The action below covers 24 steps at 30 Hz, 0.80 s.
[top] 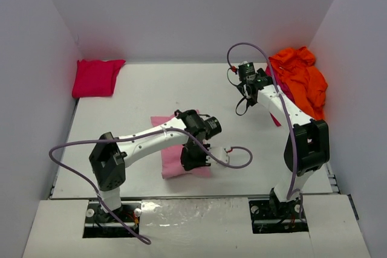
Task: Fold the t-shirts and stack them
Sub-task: Fold the tshirt
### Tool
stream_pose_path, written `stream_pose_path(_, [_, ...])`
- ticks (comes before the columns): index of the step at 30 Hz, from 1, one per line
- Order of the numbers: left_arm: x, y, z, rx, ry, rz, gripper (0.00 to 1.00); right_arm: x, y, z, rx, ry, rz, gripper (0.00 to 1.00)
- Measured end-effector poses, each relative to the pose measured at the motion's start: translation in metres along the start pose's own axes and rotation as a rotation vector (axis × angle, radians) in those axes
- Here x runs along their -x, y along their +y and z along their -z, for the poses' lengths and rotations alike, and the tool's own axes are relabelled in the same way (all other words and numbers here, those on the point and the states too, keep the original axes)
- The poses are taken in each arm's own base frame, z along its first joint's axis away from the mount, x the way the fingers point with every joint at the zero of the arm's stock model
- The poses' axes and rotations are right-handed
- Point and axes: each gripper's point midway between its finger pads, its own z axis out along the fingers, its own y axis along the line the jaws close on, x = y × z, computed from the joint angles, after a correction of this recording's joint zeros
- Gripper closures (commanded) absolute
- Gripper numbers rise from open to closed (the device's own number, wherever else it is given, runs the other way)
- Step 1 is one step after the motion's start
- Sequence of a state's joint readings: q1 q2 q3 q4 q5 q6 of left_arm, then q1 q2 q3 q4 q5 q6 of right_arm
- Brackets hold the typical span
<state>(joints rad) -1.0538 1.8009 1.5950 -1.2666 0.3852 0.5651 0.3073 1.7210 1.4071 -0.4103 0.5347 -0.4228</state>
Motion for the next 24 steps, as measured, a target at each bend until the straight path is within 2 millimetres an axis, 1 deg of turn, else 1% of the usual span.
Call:
stream_pose_path(2, [0.001,0.010,0.013,0.029,-0.026,0.007,1.00,0.000,0.000,0.000,-0.001,0.001,0.001,0.34])
stream_pose_path(6, [-0.005,0.045,0.045,0.139,-0.054,0.037,1.00,0.000,-0.001,0.000,-0.005,0.002,0.001,0.34])
stream_pose_path(9, [-0.022,0.082,0.068,0.238,-0.052,0.083,1.00,0.000,-0.001,0.001,-0.008,0.002,0.002,0.34])
stream_pose_path(12, [-0.047,0.121,0.083,0.308,-0.022,0.142,1.00,0.000,-0.002,0.001,-0.011,0.003,0.005,0.34])
stream_pose_path(14, [-0.063,0.143,0.086,0.334,0.009,0.174,1.00,-0.001,-0.002,0.001,-0.015,0.005,0.006,0.34])
stream_pose_path(18, [-0.090,0.177,0.082,0.337,0.069,0.212,1.00,-0.001,-0.003,0.001,-0.018,0.006,0.009,0.34])
stream_pose_path(21, [-0.101,0.198,0.075,0.326,0.098,0.220,1.00,-0.001,-0.003,0.001,-0.017,0.006,0.009,0.34])
stream_pose_path(24, [-0.104,0.219,0.068,0.327,0.111,0.213,1.00,-0.001,-0.003,0.001,-0.017,0.006,0.009,0.34])
